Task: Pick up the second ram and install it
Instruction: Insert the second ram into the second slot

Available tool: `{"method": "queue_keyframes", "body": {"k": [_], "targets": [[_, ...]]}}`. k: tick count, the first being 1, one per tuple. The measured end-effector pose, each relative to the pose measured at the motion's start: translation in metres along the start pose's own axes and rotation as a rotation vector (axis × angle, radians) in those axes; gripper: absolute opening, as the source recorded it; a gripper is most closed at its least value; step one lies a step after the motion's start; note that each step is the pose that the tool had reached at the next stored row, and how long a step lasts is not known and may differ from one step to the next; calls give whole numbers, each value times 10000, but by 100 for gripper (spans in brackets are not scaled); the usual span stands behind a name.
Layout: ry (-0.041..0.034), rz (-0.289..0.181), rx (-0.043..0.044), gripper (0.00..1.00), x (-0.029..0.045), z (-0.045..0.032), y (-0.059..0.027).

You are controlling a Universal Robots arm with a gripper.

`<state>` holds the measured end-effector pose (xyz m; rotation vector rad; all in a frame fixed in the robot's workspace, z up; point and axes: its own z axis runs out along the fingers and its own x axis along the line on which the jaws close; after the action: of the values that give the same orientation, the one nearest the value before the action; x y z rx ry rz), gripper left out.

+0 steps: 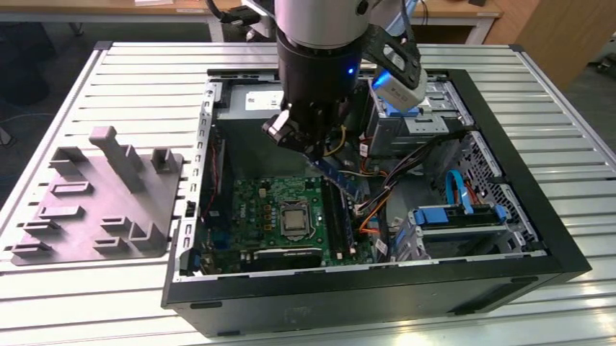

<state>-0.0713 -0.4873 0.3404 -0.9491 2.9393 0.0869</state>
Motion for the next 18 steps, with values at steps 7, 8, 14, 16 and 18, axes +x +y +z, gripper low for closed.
{"method": "queue_keyframes", "body": {"k": [7, 8, 14, 16, 18], "targets": [[-48, 1272, 84, 13, 1, 11, 0], [-54, 1452, 96, 13, 1, 13, 0], [-96, 2538, 168, 13, 2, 22, -1], [-109, 2896, 192, 13, 2, 25, -1], [-123, 3272, 217, 13, 2, 28, -1]]}}
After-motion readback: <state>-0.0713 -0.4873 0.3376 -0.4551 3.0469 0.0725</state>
